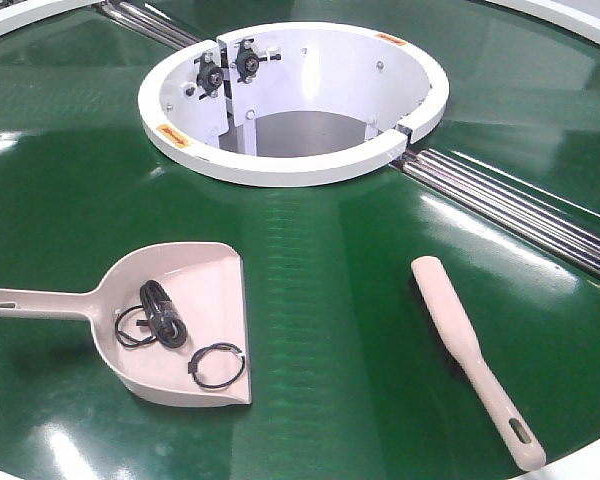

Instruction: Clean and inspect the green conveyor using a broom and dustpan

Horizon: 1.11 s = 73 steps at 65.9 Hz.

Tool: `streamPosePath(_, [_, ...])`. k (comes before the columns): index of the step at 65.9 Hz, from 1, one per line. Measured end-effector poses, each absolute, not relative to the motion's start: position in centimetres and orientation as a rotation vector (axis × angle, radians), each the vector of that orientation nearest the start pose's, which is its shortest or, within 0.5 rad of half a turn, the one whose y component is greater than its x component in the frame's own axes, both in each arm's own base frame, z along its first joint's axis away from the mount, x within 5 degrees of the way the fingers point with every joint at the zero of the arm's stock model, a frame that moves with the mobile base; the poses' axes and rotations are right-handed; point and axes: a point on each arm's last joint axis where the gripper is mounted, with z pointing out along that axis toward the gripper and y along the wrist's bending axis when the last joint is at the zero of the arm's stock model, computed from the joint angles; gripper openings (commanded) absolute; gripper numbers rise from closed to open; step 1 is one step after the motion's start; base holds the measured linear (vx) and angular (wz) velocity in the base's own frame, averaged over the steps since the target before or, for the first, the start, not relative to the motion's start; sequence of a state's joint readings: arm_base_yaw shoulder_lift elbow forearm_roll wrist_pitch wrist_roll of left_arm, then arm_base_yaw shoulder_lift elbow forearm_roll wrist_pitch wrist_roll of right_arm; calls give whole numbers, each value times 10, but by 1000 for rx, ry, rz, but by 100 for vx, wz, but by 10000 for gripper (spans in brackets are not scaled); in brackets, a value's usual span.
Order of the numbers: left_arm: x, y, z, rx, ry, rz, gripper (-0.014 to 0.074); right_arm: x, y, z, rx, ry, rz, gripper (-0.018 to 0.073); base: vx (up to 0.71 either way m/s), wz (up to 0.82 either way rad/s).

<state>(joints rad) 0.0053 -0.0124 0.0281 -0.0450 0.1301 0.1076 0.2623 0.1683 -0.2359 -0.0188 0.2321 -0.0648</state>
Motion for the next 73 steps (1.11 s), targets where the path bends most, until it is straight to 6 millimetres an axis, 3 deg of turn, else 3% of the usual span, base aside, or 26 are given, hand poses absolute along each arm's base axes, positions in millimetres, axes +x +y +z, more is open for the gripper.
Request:
streamPosePath(21, [57,0,193,52,1629,48,-6,61,15,262,-271,1627,125,-9,0,0])
streamPosePath(31, [57,0,193,52,1629,48,-6,63,6,259,-127,1645,34,-9,0,0])
streamPosePath(39, [57,0,193,51,1629,47,-6,62,0,245,-22,1628,-6,-9,0,0])
streamPosePath(52, [57,0,192,51,1630,47,-6,57,0,199,-7,1595,-8,-9,0,0])
streamPosePath(73, [57,0,192,51,1632,47,-6,57,1,199,-11,1564,10,-9,0,0])
